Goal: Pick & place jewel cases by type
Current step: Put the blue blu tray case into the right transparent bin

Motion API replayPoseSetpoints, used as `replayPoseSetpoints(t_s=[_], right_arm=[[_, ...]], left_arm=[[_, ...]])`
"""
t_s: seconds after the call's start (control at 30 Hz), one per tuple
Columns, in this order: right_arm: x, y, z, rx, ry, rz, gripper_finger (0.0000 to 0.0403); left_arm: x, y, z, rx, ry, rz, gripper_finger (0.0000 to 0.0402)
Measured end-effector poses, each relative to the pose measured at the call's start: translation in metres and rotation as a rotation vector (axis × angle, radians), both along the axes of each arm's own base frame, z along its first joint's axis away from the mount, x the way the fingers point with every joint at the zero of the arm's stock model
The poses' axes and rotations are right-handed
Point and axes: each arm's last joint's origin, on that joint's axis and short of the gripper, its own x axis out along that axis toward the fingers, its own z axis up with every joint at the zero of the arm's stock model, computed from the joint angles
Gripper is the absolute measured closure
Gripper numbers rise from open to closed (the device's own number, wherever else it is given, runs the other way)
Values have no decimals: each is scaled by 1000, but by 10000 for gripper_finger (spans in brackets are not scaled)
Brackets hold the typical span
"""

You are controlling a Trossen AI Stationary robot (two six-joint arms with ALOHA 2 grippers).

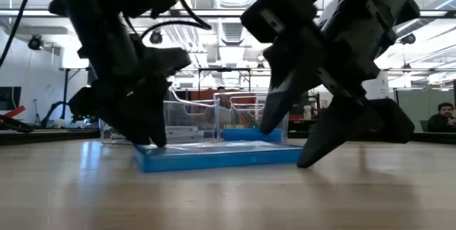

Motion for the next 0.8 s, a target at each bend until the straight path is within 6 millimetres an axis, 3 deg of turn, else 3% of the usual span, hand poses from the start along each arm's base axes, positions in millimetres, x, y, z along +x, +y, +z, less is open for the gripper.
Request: replayPoseSetpoints(t_s=[0.13, 0.33, 0.6, 0.8], right_arm=[[4, -5, -3, 2, 11, -36, 187], [2, -12, -5, -27, 10, -145, 189], [10, -20, 4, -160, -140, -186, 188], [12, -17, -17, 10, -39, -116, 188]], left_arm=[[6, -14, -6, -130, 0, -21, 280], [4, -43, 6, -214, -48, -98, 280], [-5, -68, 2, -249, -39, -143, 280], [-1, -76, -6, -282, -65, -128, 280]])
